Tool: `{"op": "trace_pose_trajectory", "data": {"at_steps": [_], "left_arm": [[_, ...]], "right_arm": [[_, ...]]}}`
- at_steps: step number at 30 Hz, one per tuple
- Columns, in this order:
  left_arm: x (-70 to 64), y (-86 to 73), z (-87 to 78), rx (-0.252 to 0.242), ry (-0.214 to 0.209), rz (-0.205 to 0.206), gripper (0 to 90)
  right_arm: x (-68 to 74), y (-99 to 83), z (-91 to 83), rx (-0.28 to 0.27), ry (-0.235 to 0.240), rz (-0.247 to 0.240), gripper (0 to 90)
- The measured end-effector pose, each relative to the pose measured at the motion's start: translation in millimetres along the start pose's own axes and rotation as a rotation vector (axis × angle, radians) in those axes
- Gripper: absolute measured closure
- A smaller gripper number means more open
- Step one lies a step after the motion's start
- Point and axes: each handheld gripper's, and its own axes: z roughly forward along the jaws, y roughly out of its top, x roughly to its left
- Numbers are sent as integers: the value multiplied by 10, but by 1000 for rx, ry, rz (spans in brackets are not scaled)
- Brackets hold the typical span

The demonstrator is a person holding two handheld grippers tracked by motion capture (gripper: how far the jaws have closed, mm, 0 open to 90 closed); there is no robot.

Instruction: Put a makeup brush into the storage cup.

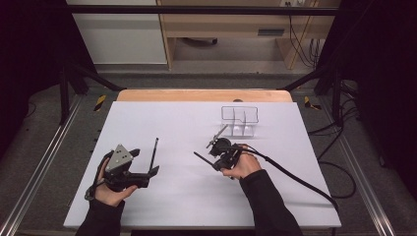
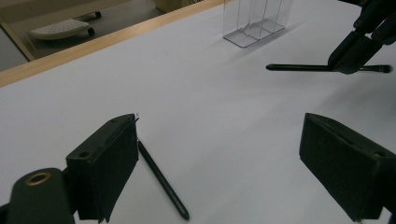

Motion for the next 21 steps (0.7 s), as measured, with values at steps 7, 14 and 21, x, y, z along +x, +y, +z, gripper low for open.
{"op": "trace_pose_trajectory", "data": {"at_steps": [7,14,21], "left_arm": [[-71,52,38,23,-13,54,108],[-142,122,76,36,-35,101,104],[-210,176,116,57,-57,153,100]], "right_arm": [[7,-23,-151,-23,23,-18,842],[-1,-36,-258,-37,40,-31,842],[42,-27,-308,-25,60,-49,843]]}}
